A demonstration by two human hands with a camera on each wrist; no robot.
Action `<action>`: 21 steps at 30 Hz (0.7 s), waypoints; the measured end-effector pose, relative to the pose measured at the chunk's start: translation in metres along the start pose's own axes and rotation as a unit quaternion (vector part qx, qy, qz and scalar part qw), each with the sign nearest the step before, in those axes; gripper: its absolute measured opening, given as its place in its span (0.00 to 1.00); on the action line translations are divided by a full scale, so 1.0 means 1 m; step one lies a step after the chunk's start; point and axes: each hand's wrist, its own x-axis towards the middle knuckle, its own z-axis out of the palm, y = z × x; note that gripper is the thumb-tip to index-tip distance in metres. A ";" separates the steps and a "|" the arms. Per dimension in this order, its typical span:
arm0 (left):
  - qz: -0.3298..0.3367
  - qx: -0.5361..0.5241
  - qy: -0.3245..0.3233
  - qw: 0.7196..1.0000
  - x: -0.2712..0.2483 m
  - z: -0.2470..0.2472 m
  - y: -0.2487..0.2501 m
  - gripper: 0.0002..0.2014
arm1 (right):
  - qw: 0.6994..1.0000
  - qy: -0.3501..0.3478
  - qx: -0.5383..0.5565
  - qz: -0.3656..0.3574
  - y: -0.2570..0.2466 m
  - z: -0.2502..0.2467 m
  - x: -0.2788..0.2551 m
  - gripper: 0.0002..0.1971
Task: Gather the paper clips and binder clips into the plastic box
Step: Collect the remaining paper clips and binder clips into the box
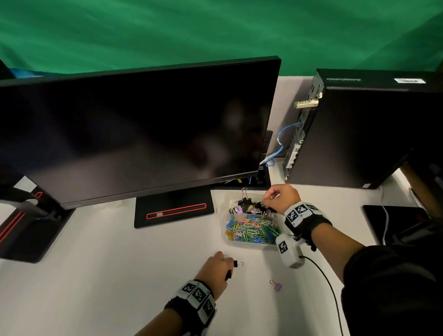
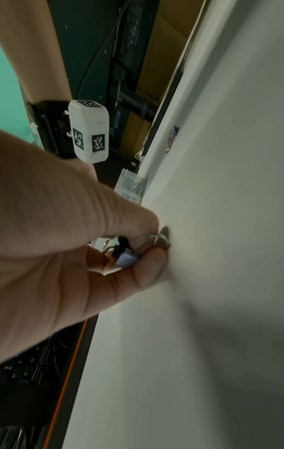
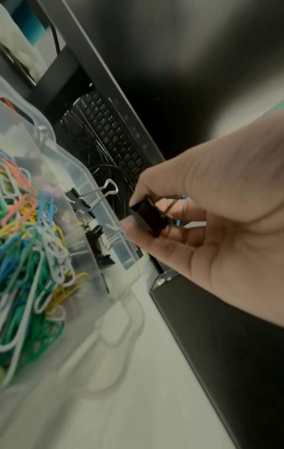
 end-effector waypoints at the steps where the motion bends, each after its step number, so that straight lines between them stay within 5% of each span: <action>1: -0.002 -0.005 0.001 1.000 0.000 0.000 0.000 0.12 | 1.000 0.001 0.014 0.005 0.003 0.004 0.001 0.03; 8: -0.004 -0.053 0.002 0.999 0.005 -0.010 -0.010 0.10 | 0.998 0.012 0.048 -0.027 0.021 -0.002 -0.015 0.04; 12: 0.012 -0.085 0.018 0.996 0.005 -0.027 -0.009 0.10 | 0.988 -0.109 -0.018 -0.111 0.035 -0.006 -0.060 0.12; 15: 0.016 -0.131 0.041 0.990 0.010 -0.051 -0.002 0.08 | 0.966 -0.209 -0.113 -0.107 0.050 0.003 -0.095 0.13; 21: 0.037 -0.198 0.087 0.976 0.040 -0.094 0.021 0.09 | 0.964 -0.209 -0.151 -0.062 0.074 0.038 -0.131 0.17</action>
